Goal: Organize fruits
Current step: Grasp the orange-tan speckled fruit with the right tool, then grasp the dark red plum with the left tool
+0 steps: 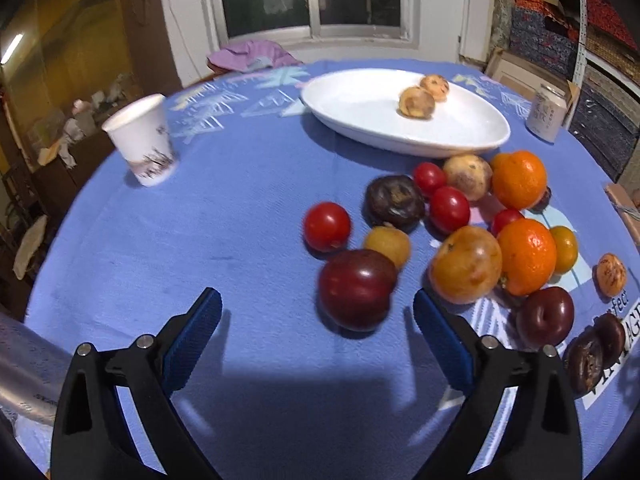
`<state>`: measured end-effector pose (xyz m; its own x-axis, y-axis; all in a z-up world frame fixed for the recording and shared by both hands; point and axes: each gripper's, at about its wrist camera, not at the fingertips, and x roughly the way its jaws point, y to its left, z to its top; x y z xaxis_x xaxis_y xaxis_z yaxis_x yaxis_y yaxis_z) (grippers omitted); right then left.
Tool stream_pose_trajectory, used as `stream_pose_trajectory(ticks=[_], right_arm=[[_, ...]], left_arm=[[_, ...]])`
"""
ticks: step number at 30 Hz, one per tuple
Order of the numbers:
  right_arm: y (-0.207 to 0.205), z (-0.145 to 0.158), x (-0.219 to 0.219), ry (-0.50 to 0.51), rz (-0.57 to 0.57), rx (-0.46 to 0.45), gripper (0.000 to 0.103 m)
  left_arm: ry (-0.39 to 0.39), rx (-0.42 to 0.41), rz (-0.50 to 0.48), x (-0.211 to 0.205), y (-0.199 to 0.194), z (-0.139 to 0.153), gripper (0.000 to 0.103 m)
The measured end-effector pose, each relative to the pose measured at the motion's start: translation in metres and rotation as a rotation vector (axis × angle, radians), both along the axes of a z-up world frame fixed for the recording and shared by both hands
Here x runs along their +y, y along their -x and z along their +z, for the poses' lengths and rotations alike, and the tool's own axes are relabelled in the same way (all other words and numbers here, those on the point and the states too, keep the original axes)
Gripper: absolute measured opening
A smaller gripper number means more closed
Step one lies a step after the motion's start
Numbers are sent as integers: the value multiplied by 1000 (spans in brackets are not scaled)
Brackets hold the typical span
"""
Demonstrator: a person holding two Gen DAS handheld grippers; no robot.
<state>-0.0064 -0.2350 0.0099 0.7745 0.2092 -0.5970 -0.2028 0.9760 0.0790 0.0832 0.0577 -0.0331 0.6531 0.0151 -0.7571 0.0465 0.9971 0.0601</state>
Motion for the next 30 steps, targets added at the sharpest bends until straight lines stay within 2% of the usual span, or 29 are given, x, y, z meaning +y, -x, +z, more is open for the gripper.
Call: stream_pose_trajectory(ticks=[5, 7, 8, 9, 12, 15, 17, 18, 20, 21, 23, 26, 30], right_arm=[[-13, -9, 1, -1, 31, 82, 97], [-19, -15, 5, 14, 52, 139, 71], [-21, -19, 8, 22, 67, 161, 64], [-23, -21, 12, 37, 76, 179, 51], [-25, -27, 20, 59, 115, 215, 49], [-26, -28, 21, 68, 107, 214, 46], [-30, -30, 20, 64, 99, 225, 43], [-32, -32, 19, 57, 97, 232, 39], [-32, -32, 16, 35, 98, 231, 39], [-33, -31, 15, 28, 98, 232, 39], [-34, -31, 13, 11, 98, 232, 39], [-36, -31, 8, -15, 97, 239, 39], [-37, -33, 5, -37, 96, 249, 39]], left_arm=[[21, 13, -24, -4, -1, -3, 95], [33, 29, -18, -3, -3, -5, 95], [39, 33, -16, -2, -4, -6, 95], [47, 34, -16, -2, -4, -6, 95], [52, 31, -18, -3, -4, -5, 95], [71, 31, -19, -1, -6, -4, 94], [93, 43, -25, 1, -8, -6, 82], [98, 51, -25, 2, -9, -7, 72], [111, 41, -27, 3, -8, -6, 68], [119, 38, -24, 5, -8, -5, 59], [127, 35, -16, 7, -8, -4, 56], [148, 26, -21, 8, -9, -3, 45], [149, 12, -19, 7, -12, -1, 43]])
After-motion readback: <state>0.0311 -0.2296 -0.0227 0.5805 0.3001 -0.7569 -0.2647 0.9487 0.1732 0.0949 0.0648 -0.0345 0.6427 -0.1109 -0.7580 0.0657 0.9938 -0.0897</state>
